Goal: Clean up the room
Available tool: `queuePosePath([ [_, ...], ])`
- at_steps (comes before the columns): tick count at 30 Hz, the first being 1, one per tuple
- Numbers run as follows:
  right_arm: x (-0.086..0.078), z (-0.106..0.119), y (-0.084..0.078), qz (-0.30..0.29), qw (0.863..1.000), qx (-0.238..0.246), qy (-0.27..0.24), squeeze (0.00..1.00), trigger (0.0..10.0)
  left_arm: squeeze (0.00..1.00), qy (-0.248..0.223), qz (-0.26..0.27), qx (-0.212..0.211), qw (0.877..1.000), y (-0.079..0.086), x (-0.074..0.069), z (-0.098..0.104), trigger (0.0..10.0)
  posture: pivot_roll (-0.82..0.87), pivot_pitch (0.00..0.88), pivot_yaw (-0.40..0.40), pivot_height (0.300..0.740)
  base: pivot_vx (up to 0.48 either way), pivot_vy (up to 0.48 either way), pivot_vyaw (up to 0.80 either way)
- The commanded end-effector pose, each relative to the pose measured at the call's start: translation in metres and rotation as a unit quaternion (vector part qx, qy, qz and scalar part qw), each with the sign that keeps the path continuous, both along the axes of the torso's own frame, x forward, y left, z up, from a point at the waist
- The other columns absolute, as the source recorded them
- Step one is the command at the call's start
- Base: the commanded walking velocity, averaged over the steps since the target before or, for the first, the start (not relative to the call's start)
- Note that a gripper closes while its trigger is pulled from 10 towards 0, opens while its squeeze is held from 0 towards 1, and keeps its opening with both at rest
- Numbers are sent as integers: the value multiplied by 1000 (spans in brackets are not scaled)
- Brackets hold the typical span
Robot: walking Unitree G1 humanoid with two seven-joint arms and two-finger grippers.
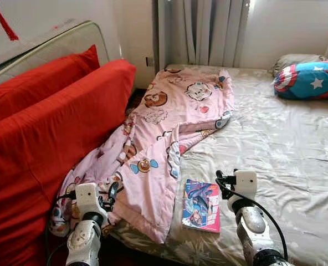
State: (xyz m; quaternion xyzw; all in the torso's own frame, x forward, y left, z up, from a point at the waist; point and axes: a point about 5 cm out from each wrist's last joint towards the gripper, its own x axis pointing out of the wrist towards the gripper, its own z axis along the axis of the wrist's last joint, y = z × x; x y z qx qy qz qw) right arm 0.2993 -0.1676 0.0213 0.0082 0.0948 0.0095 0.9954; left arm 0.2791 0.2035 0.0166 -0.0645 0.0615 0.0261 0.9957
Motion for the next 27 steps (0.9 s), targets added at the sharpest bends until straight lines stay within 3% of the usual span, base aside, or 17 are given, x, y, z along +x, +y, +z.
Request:
queuePosePath([
  [1, 2, 2, 1, 2, 1000, 4, -7, 0, 10000, 0, 0, 1, 8, 1000, 5, 2, 3, 10000, -54, 0, 57, 680, 0, 0, 0],
  [14, 4, -2, 7, 9, 1000, 4, 28, 0, 10000, 0, -3, 1, 11, 1000, 4, 8, 8, 10000, -42, 23, 65, 665, 0, 0, 0],
  [27, 2, -3, 10, 14, 1000, 16, 22, 0, 10000, 0, 4, -9, 18, 1000, 0, 9, 7, 10000, -38, 33, 70, 655, 0, 0, 0],
])
